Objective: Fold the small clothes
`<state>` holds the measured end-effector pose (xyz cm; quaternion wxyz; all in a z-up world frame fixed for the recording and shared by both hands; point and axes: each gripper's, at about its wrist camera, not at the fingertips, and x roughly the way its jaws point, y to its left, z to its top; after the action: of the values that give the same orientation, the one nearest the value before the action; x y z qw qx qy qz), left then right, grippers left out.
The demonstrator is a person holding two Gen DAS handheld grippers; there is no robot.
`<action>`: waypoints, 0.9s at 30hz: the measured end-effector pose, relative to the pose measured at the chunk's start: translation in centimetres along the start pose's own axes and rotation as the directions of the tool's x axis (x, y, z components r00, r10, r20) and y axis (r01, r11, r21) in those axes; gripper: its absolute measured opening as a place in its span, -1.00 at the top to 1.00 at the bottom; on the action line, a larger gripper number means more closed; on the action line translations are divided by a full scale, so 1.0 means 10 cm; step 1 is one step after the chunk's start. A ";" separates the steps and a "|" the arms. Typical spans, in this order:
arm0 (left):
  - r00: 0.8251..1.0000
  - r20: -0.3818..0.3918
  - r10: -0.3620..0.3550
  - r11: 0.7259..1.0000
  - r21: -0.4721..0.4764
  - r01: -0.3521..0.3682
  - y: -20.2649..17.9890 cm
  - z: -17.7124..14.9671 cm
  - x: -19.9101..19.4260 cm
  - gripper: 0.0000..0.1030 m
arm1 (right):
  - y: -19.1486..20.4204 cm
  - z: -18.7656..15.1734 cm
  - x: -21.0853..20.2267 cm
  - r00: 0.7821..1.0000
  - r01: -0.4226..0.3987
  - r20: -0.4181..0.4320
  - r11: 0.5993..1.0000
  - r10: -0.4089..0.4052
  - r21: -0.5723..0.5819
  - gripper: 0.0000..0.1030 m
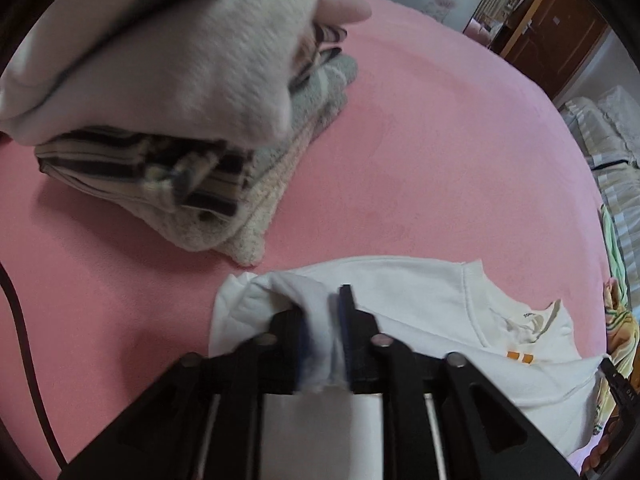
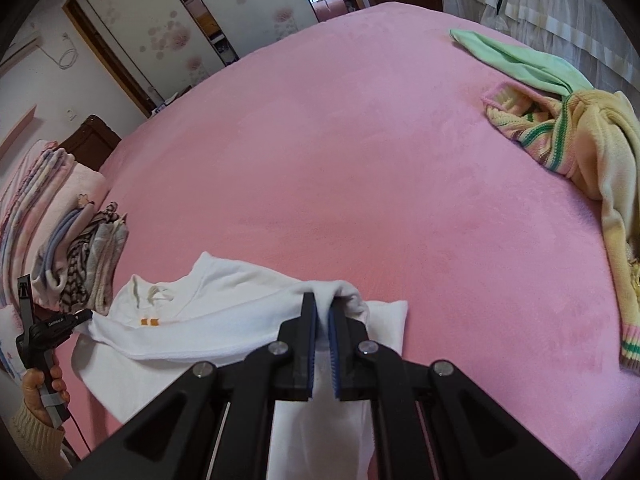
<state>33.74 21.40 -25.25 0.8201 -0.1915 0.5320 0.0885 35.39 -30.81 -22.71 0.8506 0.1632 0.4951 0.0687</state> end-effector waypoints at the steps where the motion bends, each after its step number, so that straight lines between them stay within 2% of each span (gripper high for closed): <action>1: 1.000 -0.013 -0.015 1.000 0.001 0.015 -0.02 0.00 0.03 0.27 | 0.02 0.01 0.03 1.000 0.002 -0.004 1.000 -0.002 0.000 0.85; 2: 0.999 -0.014 -0.029 1.000 0.000 0.029 -0.04 0.00 0.03 0.04 | 0.04 0.03 0.05 1.000 -0.001 -0.012 1.000 0.001 -0.002 0.77; 3: 0.999 -0.005 -0.042 0.999 -0.002 0.042 -0.06 0.00 0.01 -0.07 | 0.06 0.05 0.07 1.000 -0.004 -0.015 1.000 0.004 -0.003 0.70; 5: 0.997 0.023 -0.067 0.998 -0.003 0.068 -0.10 -0.01 -0.04 -0.32 | 0.08 0.07 0.06 1.000 0.006 0.006 1.000 -0.006 -0.001 0.21; 7: 0.994 0.052 -0.098 0.995 -0.009 0.099 -0.15 0.00 -0.10 -0.37 | 0.06 0.10 0.02 1.000 0.003 0.031 1.000 -0.004 0.019 0.00; 8: 0.992 0.063 -0.110 0.994 -0.013 0.111 -0.16 0.01 -0.13 -0.38 | 0.04 0.12 0.01 0.999 -0.009 0.038 0.999 0.008 0.035 -0.03; 11: 0.985 0.104 -0.140 0.989 -0.027 0.143 -0.18 0.06 -0.20 -0.39 | 0.03 0.17 -0.01 0.999 -0.005 0.052 0.998 0.002 0.058 -0.03; 14: 0.977 0.135 -0.166 0.983 -0.058 0.175 -0.15 0.10 -0.23 -0.39 | 0.09 0.18 -0.05 0.998 0.000 0.068 0.999 -0.002 0.032 -0.03; 16: 0.970 0.167 -0.179 0.978 -0.081 0.194 -0.14 0.12 -0.27 -0.41 | 0.19 0.16 -0.08 0.997 -0.014 0.069 1.000 0.014 -0.012 -0.03; 18: 0.968 0.193 -0.161 0.980 -0.083 0.180 -0.14 0.13 -0.30 -0.50 | 0.34 0.11 -0.10 0.996 -0.066 0.055 0.995 0.071 -0.081 -0.03; 21: 0.972 0.199 -0.129 0.986 -0.078 0.147 -0.21 0.13 -0.31 -0.51 | 0.70 -0.07 -0.02 0.992 -0.126 -0.020 0.966 0.125 -0.224 0.00; 22: 0.973 0.195 -0.120 0.987 -0.078 0.137 -0.24 0.15 -0.30 -0.51 | 0.82 -0.15 0.03 0.992 -0.127 -0.040 0.956 0.121 -0.266 0.19; 23: 0.974 0.193 -0.114 0.988 -0.077 0.131 -0.26 0.14 -0.31 -0.51 | 0.94 -0.22 0.10 0.990 -0.135 -0.070 0.945 0.119 -0.299 0.46; 25: 0.976 0.189 -0.108 0.991 -0.059 0.121 -0.32 0.12 -0.30 -0.51 | 1.12 -0.35 0.27 0.984 -0.154 -0.137 0.927 0.113 -0.342 0.79; 27: 0.976 0.174 -0.128 0.991 -0.013 0.132 -0.39 0.03 -0.30 -0.51 | 1.27 -0.44 0.43 0.983 -0.139 -0.163 0.914 0.082 -0.381 0.80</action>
<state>34.09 18.15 -21.52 0.8647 -0.2276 0.4441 0.0577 34.29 -16.73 -23.90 0.8228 0.0125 0.5214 0.2257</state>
